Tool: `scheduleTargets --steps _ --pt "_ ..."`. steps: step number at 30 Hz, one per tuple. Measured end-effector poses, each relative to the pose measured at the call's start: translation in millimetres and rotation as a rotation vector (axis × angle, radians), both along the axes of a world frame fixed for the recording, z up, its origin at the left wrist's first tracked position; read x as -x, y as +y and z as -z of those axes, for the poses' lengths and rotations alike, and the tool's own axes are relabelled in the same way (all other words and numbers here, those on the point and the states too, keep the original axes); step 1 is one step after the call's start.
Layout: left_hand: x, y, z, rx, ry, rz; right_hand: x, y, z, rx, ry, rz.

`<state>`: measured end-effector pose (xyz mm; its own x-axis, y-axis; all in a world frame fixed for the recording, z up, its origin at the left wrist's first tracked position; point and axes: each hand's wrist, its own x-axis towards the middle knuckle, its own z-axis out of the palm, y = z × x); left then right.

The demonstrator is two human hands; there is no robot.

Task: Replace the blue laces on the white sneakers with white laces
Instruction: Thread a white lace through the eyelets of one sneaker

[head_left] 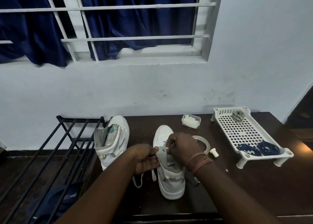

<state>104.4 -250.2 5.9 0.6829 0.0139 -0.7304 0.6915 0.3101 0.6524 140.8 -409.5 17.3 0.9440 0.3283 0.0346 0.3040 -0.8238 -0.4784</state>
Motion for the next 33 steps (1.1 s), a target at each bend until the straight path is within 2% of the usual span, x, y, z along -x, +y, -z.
scheduleTargets --steps 11,15,19,25,33 --pt "1 5 -6 0.006 -0.035 0.071 2 10 11 0.033 0.0 -0.011" --pt "2 5 -8 0.011 -0.048 0.061 1 9 6 0.013 0.064 -0.026" --pt "3 1 -8 -0.017 -0.087 0.057 1 11 6 0.02 0.018 0.052" --pt "4 1 -11 -0.037 -0.116 0.039 1 12 4 0.023 0.052 0.0" --pt "4 -3 -6 -0.036 -0.107 0.0 0 8 -1 -0.075 0.116 -0.008"
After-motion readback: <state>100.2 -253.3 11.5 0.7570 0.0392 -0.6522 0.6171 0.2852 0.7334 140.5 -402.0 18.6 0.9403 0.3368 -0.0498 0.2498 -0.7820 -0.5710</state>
